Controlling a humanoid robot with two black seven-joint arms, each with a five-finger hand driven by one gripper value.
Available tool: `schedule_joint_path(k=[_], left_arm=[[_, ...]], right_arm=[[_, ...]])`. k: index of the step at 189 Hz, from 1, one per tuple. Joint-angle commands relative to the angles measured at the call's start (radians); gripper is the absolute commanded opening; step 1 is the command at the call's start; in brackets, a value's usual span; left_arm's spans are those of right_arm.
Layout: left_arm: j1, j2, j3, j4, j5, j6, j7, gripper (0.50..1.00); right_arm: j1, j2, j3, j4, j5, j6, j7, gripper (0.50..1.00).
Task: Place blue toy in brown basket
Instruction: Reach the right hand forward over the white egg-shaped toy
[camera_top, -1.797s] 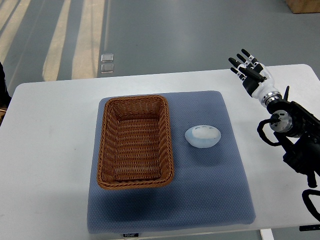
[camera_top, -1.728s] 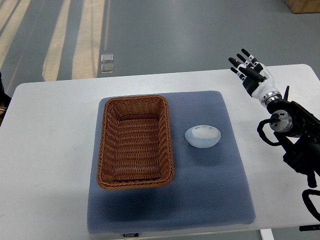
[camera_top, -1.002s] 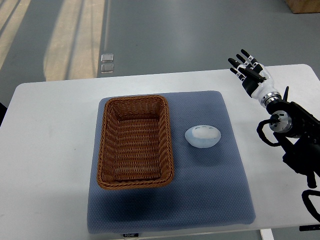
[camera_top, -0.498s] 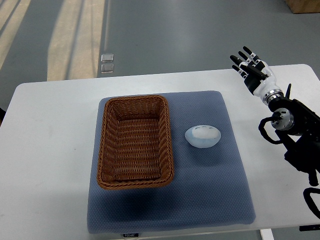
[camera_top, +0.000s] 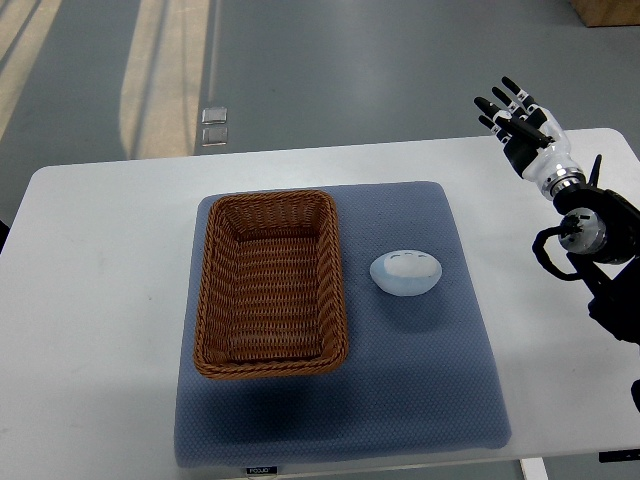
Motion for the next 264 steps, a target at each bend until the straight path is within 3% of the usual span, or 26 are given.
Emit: schedule_joint_path(k=[1,55,108,139,167,201,221,249,264], left_arm=[[0.0,0.0,0.0,0.0,0.0,0.0,0.0,1.0],[0.0,0.0,0.0,0.0,0.0,0.0,0.0,1.0],[0.0,0.0,0.0,0.0,0.0,0.0,0.0,1.0],[0.0,0.0,0.0,0.0,0.0,0.0,0.0,1.0],[0.0,0.0,0.002,0.0,0.0,0.0,0.0,1.0],[0.0,0.0,0.0,0.0,0.0,0.0,0.0,1.0],[0.0,0.0,0.0,0.0,0.0,0.0,0.0,1.0],[0.0,0.0,0.002,0.0,0.0,0.0,0.0,1.0],[0.0,0.0,0.0,0.0,0.0,0.0,0.0,1.0]], right_arm=[[0.001,-0.057,-0.019,0.044,0.0,-0.035,-0.009,0.911],[0.065,-0.207,-0.229,0.147,-0.193,0.025,-0.009,0.911],[0.133,-0.29,-0.287,0.294,-0.783,0.257,-0.01,0.911],[0.231,-0.339,-0.396,0.423,-0.951,0.384,-0.021,0.911],[0.335,-0.375,-0.545,0.506,-1.046,0.427,-0.027,0.911],[0.401,-0.399,-0.697,0.547,-1.067,0.479,-0.139,0.911],[0.403,-0.395,-0.71,0.572,-1.069,0.498,-0.194,0.909],[0.404,-0.373,-0.707,0.573,-1.064,0.499,-0.325,0.907],[0.404,-0.375,-0.706,0.575,-1.053,0.502,-0.354,0.907]])
